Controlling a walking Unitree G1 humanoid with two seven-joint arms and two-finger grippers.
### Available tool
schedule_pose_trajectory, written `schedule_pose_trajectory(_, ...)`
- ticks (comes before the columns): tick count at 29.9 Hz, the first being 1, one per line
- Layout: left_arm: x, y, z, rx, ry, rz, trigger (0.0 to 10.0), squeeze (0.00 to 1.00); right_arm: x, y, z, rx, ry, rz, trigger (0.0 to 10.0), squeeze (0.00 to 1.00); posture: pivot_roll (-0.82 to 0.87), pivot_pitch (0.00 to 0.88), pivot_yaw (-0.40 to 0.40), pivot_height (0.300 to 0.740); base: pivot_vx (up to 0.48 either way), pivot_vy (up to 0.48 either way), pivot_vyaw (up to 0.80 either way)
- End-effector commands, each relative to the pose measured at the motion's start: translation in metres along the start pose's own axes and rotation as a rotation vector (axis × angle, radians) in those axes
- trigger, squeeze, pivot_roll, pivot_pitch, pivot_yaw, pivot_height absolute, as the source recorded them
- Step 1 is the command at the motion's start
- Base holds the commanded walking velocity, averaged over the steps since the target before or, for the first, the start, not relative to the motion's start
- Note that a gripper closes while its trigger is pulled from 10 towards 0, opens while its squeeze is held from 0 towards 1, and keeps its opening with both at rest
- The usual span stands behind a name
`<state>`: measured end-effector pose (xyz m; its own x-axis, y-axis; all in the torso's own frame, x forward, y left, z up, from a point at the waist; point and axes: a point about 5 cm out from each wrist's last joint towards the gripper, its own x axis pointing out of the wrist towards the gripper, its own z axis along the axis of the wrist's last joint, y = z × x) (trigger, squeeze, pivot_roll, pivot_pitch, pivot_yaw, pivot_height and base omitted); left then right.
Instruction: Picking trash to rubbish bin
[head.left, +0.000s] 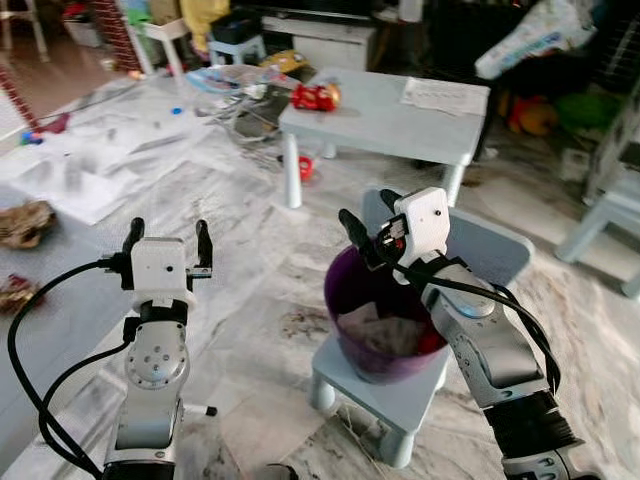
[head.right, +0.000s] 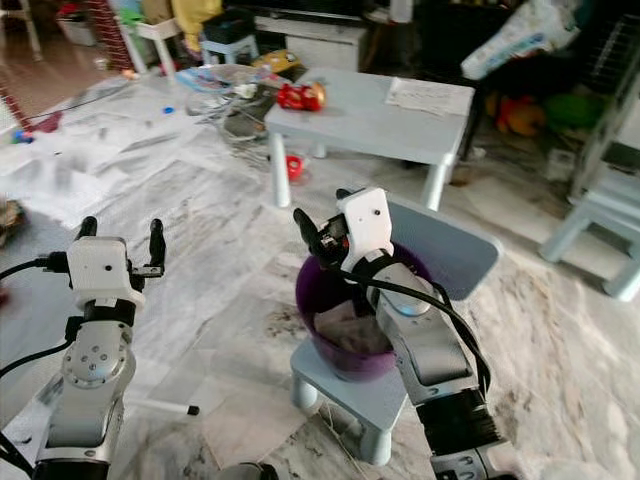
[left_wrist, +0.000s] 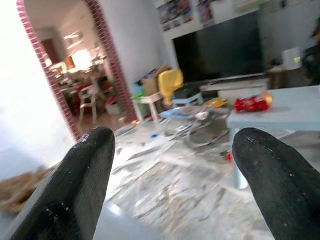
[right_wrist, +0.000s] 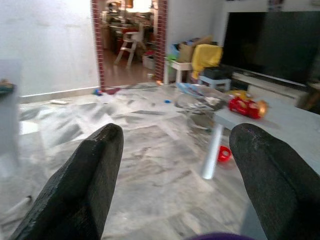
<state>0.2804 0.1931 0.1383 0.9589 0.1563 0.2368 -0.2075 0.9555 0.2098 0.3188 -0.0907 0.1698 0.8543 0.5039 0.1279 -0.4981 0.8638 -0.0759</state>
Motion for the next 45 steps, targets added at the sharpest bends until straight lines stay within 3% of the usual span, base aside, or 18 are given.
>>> schedule_pose_trajectory(1,0.003,0.002,0.0041,-0.011,0.0,0.016,10.0,0.0,0.0034,0.0004,0.0032,0.001,-0.017,0.005,10.0,0.0,-0.03,0.07,0.035,0.74,0.0,0.0,0.8)
schedule_pose_trajectory(45,0.0122,0.0074,0.0131,-0.041,0.049,0.069,10.0,0.0,0.0101,-0.004,0.0105,0.02,-0.061,0.003,10.0,0.0,-0.02,0.057,0.031,0.74,0.0,0.0,0.8)
